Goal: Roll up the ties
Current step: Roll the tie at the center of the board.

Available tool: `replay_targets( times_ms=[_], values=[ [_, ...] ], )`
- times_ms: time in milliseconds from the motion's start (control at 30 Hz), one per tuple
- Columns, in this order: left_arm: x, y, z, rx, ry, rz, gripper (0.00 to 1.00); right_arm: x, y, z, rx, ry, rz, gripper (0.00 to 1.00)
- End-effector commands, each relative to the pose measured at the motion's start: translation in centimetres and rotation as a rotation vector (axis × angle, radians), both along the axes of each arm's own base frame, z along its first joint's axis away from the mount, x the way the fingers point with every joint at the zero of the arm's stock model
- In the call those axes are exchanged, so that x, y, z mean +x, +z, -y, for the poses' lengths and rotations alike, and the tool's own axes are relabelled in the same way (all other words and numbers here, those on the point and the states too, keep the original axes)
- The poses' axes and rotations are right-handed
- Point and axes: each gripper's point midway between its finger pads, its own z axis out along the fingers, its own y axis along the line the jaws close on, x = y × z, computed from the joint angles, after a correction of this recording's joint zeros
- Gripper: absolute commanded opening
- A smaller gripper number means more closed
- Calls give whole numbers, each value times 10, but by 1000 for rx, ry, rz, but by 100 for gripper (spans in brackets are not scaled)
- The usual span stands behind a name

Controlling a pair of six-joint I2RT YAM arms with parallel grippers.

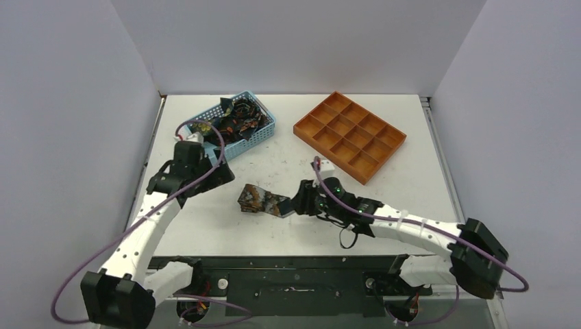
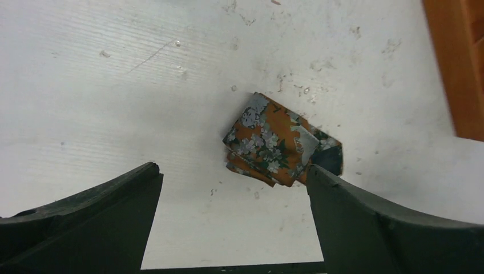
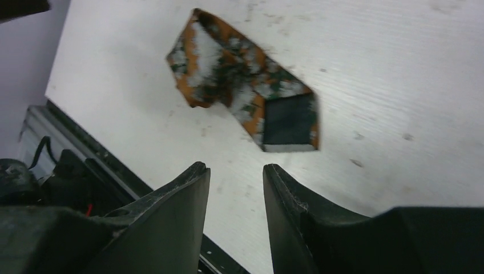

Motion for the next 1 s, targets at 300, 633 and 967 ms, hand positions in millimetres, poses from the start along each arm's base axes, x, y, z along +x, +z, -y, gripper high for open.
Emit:
replay_targets(
  times_ms=[300, 633, 967],
  values=[
    [26, -9, -11, -581, 138, 214, 96, 31, 44, -160, 190, 183, 31, 36],
    [25, -26, -15, -519, 122, 176, 97, 59, -27, -149, 86, 141, -75, 33],
    [23, -51, -7, -526, 55, 104, 99, 55, -68, -116, 27, 115, -140, 32]
  ],
)
